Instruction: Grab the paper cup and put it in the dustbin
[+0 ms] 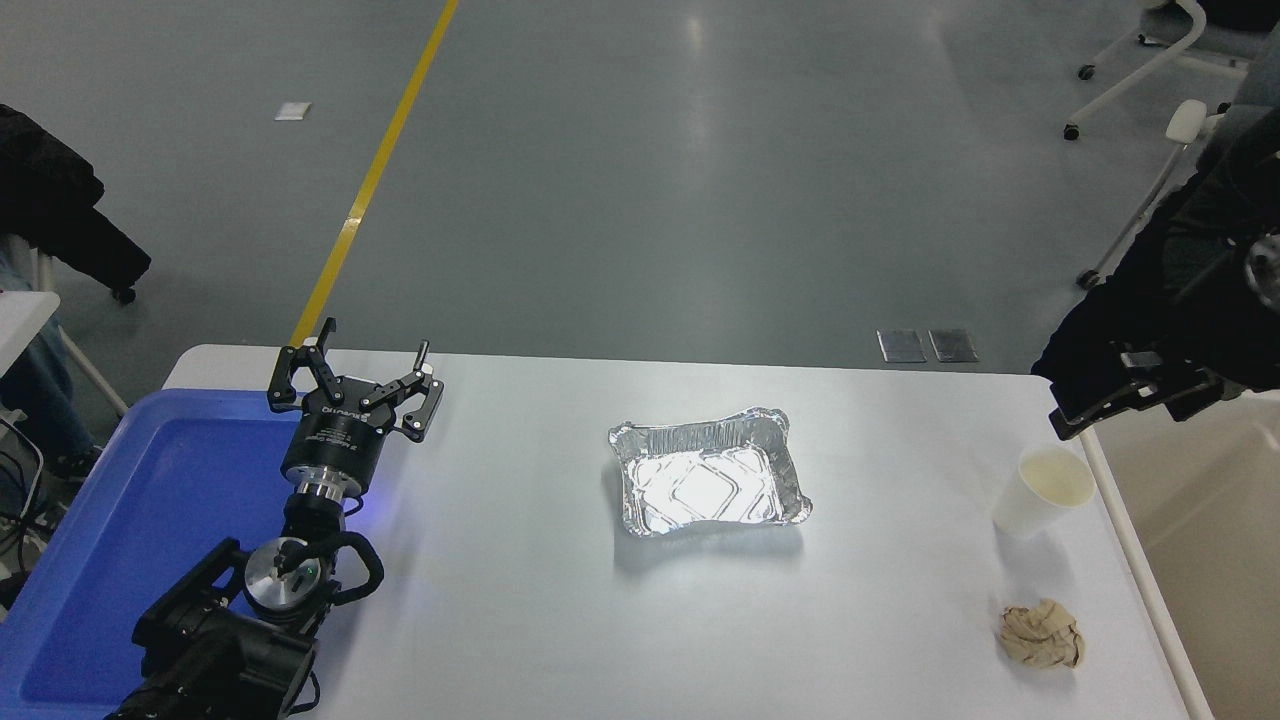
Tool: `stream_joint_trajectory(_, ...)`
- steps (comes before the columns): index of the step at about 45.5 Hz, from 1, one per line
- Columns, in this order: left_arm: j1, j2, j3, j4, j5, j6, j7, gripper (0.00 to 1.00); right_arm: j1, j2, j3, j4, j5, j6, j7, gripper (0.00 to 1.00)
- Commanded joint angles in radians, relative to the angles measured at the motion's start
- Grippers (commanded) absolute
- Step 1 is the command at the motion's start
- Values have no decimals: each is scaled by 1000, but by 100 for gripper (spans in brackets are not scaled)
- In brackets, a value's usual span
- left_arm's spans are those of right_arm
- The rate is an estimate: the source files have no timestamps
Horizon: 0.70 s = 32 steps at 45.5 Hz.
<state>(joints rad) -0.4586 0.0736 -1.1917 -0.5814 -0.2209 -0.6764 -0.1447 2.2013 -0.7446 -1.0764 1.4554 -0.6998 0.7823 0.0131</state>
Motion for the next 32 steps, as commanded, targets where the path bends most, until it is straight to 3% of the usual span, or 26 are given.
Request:
stream_joint_trajectory(1, 0, 0, 1, 0, 0, 0, -1, 99, -147, -1, 68, -141, -82, 3, 2, 100)
stream_joint_trajectory(23, 0, 0, 0, 0, 0, 0, 1, 99, -567, 30, 312, -457, -231, 2, 2, 100)
stream_joint_trajectory(32, 0, 0, 0, 0, 0, 0, -1, 99, -703, 63, 314, -504, -234, -159, 2, 100)
